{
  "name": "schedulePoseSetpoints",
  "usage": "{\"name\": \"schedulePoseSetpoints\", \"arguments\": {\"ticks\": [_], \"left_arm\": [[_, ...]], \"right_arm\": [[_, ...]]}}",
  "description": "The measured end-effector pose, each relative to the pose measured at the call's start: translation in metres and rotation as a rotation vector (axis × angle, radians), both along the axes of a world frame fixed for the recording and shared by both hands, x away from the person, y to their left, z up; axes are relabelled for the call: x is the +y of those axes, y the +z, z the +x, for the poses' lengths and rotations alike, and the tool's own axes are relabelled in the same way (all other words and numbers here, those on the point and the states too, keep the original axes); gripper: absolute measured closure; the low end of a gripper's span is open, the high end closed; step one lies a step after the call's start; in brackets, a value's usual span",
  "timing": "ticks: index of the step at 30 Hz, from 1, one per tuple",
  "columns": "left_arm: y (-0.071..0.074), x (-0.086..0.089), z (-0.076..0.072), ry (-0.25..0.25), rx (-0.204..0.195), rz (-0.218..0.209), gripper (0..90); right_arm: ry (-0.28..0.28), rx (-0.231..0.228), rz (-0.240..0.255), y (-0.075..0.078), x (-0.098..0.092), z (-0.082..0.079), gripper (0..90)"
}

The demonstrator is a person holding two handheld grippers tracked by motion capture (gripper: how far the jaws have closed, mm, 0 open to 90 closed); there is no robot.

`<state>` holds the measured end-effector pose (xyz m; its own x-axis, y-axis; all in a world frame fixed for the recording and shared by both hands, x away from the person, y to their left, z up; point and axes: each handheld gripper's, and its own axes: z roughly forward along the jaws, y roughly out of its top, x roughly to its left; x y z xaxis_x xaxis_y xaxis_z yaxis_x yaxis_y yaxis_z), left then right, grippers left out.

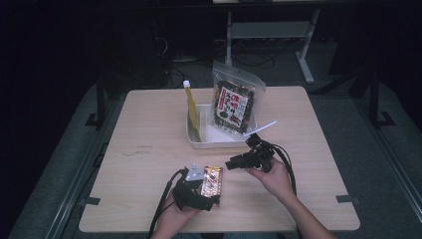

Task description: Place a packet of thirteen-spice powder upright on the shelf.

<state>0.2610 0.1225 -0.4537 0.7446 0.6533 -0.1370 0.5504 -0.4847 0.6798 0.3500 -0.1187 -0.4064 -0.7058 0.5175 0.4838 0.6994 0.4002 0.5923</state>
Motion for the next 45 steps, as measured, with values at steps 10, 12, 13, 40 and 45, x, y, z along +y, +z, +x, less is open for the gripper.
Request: {"name": "schedulePoseSetpoints", "arguments": {"ticks": [10,12,13,40,45], "left_arm": [[-0.001,-0.010,0.002,0.044,0.006,0.019,12.1],[-0.001,-0.010,0.002,0.045,0.003,0.021,12.0],[-0.001,-0.011,0.003,0.048,0.002,0.024,12.1],[-0.006,-0.007,-0.002,0.078,-0.008,0.089,15.0],[-0.004,0.002,-0.001,0.063,0.001,0.096,24.9]], "right_arm": [[-0.012,-0.005,-0.001,0.001,0.000,0.000,60.5],[-0.012,-0.006,-0.002,0.001,0.000,0.001,60.4],[-0.011,-0.006,-0.003,0.001,0.001,0.001,60.4],[-0.021,-0.005,-0.007,0.001,0.001,0.002,59.9],[-0.019,-0.001,-0.017,-0.001,0.002,0.002,58.3]]}}
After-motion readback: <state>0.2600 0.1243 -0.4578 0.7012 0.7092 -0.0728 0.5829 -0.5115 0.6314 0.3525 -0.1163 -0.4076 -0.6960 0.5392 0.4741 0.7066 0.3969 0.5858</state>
